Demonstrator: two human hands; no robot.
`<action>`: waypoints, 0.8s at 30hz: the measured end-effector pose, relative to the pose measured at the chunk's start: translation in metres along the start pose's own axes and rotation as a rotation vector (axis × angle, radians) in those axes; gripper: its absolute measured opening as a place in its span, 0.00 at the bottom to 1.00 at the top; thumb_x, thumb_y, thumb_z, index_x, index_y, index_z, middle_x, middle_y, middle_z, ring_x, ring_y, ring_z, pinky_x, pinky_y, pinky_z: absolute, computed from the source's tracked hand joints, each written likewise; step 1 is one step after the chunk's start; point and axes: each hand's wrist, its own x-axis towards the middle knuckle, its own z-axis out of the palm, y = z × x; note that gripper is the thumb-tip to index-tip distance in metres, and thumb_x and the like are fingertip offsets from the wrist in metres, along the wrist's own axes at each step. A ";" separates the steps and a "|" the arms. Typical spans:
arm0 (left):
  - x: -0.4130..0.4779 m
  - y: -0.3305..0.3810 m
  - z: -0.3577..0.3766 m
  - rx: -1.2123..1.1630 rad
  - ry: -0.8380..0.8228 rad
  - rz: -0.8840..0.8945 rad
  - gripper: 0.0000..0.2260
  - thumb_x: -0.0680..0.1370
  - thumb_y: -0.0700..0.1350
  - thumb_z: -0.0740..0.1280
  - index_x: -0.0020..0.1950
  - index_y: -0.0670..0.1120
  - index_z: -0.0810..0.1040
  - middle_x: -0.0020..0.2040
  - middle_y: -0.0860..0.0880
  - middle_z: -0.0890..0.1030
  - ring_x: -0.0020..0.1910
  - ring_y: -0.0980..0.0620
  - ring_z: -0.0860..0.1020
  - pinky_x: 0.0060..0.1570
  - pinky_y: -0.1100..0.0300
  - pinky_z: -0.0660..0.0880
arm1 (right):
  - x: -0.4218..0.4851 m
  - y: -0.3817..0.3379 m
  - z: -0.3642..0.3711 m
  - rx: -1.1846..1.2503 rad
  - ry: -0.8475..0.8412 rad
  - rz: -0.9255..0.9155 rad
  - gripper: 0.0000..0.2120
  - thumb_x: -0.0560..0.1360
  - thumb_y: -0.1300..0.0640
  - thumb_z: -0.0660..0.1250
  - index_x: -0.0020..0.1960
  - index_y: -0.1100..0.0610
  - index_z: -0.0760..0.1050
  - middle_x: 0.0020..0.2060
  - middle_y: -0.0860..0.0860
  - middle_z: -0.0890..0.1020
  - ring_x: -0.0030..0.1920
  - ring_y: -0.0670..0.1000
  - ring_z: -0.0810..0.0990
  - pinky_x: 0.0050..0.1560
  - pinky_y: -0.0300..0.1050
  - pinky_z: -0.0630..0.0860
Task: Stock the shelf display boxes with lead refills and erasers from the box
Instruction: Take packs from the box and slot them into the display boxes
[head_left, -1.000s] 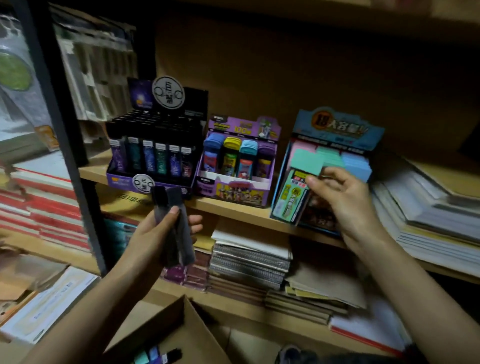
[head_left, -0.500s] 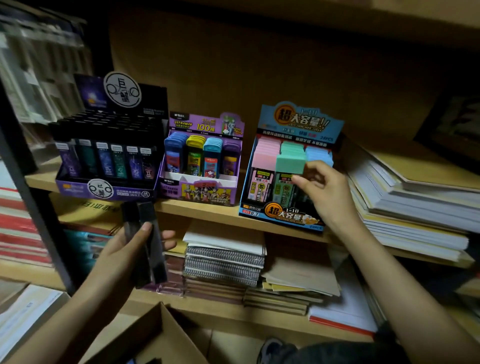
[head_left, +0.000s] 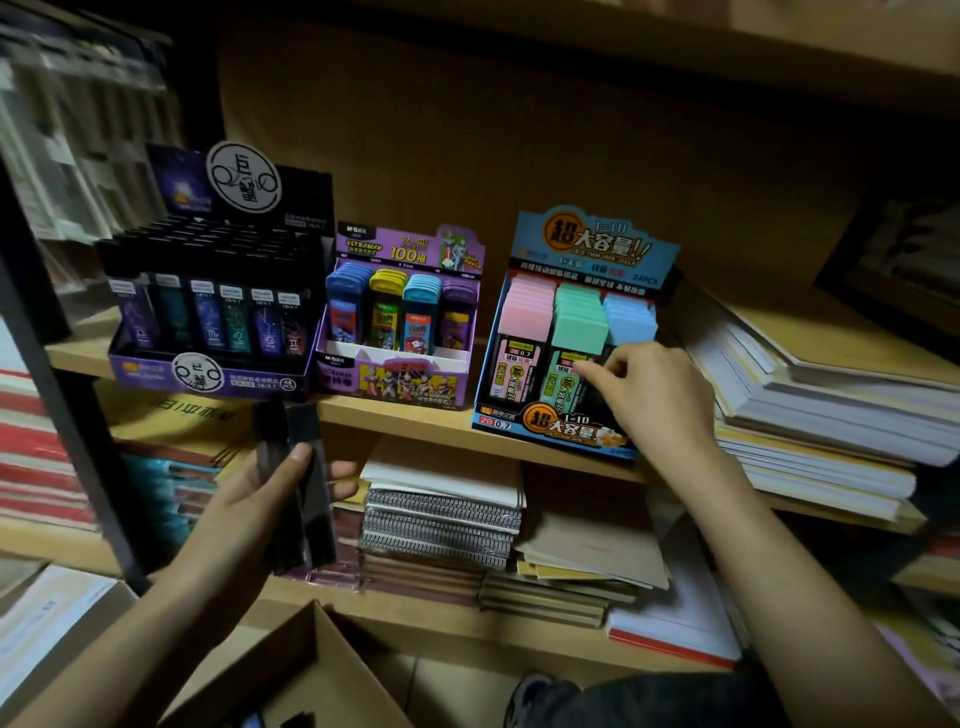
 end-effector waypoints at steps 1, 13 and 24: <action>-0.002 0.002 0.001 0.002 -0.004 0.002 0.09 0.75 0.50 0.62 0.52 0.50 0.77 0.47 0.47 0.85 0.43 0.53 0.84 0.38 0.51 0.78 | -0.002 -0.004 -0.005 0.047 0.014 -0.028 0.19 0.74 0.39 0.64 0.36 0.53 0.77 0.31 0.49 0.78 0.37 0.51 0.76 0.32 0.43 0.68; -0.027 0.017 0.010 0.066 -0.130 -0.012 0.13 0.80 0.46 0.60 0.57 0.38 0.74 0.37 0.46 0.83 0.34 0.52 0.82 0.32 0.62 0.78 | -0.075 -0.128 0.038 1.160 -0.730 -0.070 0.07 0.76 0.54 0.67 0.49 0.57 0.78 0.36 0.48 0.79 0.36 0.44 0.76 0.35 0.38 0.71; -0.025 0.035 -0.011 0.108 0.116 0.018 0.12 0.79 0.52 0.59 0.51 0.45 0.77 0.33 0.52 0.72 0.27 0.58 0.71 0.28 0.64 0.68 | -0.064 -0.151 0.032 1.559 -0.661 0.025 0.02 0.80 0.61 0.57 0.50 0.59 0.66 0.35 0.56 0.81 0.37 0.56 0.83 0.41 0.48 0.81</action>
